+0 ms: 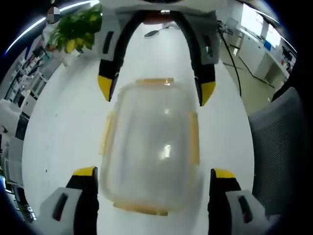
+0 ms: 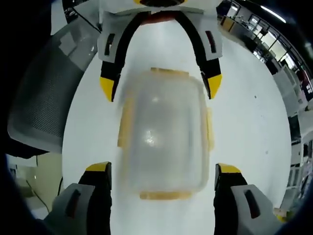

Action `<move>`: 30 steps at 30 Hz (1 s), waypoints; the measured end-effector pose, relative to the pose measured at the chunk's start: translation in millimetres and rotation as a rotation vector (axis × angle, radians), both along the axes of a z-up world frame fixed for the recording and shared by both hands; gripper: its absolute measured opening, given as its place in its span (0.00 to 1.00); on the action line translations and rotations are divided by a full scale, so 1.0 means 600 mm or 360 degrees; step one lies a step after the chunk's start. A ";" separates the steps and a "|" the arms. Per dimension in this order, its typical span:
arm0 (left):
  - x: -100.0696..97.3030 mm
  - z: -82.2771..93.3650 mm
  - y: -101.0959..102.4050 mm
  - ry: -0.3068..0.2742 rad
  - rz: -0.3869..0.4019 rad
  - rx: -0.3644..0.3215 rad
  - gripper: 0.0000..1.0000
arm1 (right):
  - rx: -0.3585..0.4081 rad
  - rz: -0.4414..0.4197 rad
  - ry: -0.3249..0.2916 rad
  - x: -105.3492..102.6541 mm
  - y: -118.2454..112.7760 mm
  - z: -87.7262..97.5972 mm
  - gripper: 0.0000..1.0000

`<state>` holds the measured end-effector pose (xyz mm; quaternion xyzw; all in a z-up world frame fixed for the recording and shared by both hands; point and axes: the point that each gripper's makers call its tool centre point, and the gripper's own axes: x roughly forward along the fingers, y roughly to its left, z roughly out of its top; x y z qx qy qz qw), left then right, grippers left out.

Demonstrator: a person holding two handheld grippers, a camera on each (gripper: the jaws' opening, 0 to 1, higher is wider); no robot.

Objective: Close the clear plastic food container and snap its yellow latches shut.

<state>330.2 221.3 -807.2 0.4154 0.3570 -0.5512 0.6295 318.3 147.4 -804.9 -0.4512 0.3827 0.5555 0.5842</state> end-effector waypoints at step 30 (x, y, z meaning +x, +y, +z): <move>0.011 -0.018 0.017 -0.0159 -0.0125 0.0112 0.83 | 0.0033 0.0043 -0.0048 0.007 0.011 -0.013 0.78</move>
